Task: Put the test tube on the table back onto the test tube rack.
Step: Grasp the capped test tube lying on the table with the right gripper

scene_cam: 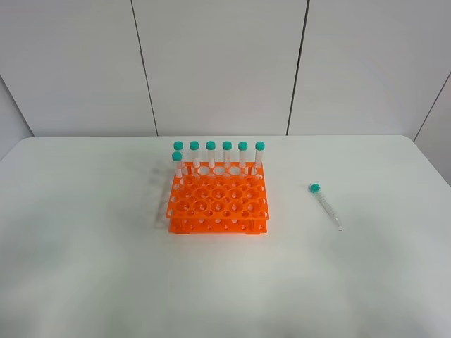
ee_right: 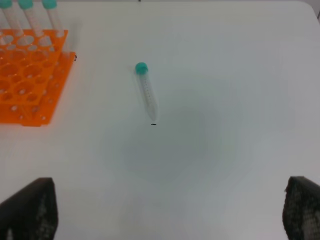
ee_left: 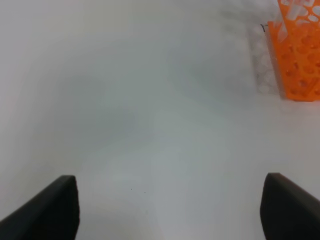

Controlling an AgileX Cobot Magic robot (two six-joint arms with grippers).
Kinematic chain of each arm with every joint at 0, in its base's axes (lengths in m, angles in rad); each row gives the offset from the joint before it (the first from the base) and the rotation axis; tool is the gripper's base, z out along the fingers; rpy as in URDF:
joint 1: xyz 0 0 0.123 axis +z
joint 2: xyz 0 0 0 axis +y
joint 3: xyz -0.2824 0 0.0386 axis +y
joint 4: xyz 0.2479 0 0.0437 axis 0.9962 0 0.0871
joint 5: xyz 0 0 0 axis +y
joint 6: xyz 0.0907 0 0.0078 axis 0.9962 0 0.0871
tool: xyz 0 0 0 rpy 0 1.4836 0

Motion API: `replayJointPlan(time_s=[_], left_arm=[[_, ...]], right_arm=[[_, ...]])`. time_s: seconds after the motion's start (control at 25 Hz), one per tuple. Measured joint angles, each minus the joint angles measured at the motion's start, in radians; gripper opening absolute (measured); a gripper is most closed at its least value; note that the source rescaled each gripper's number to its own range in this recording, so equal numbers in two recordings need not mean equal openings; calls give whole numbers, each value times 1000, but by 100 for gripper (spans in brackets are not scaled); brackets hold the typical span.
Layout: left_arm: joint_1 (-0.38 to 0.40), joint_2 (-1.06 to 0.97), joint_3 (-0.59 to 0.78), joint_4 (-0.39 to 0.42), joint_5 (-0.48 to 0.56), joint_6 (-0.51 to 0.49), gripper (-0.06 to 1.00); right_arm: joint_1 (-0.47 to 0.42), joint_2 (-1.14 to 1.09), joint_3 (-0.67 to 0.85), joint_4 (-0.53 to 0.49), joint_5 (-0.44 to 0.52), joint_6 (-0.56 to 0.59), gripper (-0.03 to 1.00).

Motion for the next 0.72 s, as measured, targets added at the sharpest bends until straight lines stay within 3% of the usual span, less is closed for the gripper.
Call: replayJointPlan(time_s=[0.44,0.72], left_arm=[[0,0,0,0,0,0,100],[0,0,0,0,0,0,100]], right_arm=[[0,19,-14,2,0,-1,100],[0,450,-180,30,1,-2,100]])
